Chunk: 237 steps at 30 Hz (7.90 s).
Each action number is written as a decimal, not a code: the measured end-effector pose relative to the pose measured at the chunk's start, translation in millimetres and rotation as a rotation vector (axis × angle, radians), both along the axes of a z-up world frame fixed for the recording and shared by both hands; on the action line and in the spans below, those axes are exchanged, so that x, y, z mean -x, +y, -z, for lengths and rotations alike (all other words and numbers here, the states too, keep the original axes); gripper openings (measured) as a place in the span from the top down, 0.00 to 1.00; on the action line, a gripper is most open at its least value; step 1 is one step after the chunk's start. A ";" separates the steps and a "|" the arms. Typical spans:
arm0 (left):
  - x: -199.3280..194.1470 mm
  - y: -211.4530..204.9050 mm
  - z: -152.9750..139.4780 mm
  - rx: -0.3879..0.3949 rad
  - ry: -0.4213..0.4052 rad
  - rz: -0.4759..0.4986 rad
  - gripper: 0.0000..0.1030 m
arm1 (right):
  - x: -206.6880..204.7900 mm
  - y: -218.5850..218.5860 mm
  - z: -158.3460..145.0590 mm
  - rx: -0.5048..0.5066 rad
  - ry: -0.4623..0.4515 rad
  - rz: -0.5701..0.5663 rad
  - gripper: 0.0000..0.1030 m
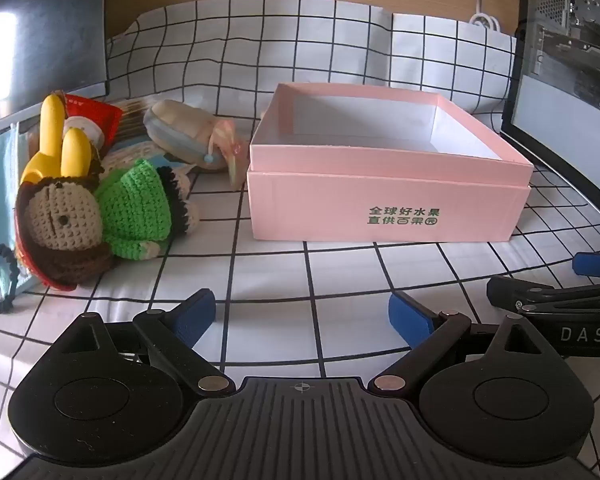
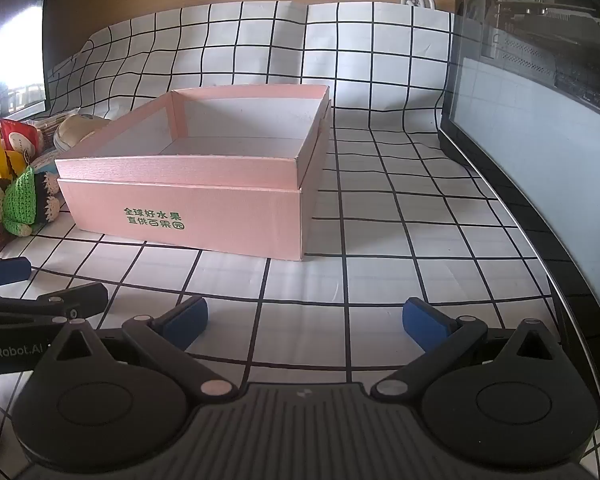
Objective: Organize soft objects
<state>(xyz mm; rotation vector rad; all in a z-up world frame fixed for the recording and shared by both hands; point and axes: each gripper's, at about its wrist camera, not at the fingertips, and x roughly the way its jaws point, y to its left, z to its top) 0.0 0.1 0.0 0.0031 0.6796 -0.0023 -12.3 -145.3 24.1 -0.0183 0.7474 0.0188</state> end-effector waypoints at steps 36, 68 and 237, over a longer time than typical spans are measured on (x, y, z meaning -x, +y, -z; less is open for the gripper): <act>0.0 -0.1 0.1 -0.006 0.001 0.000 0.06 | 0.3 0.1 -0.2 0.000 0.000 0.000 0.00; 0.1 -0.3 0.0 -0.005 0.001 0.000 0.05 | 0.0 0.1 -0.2 0.000 0.000 0.001 0.00; -20.2 279.6 -1.8 0.676 0.055 -0.224 0.80 | 55.2 190.3 -46.5 0.188 0.172 -0.495 0.91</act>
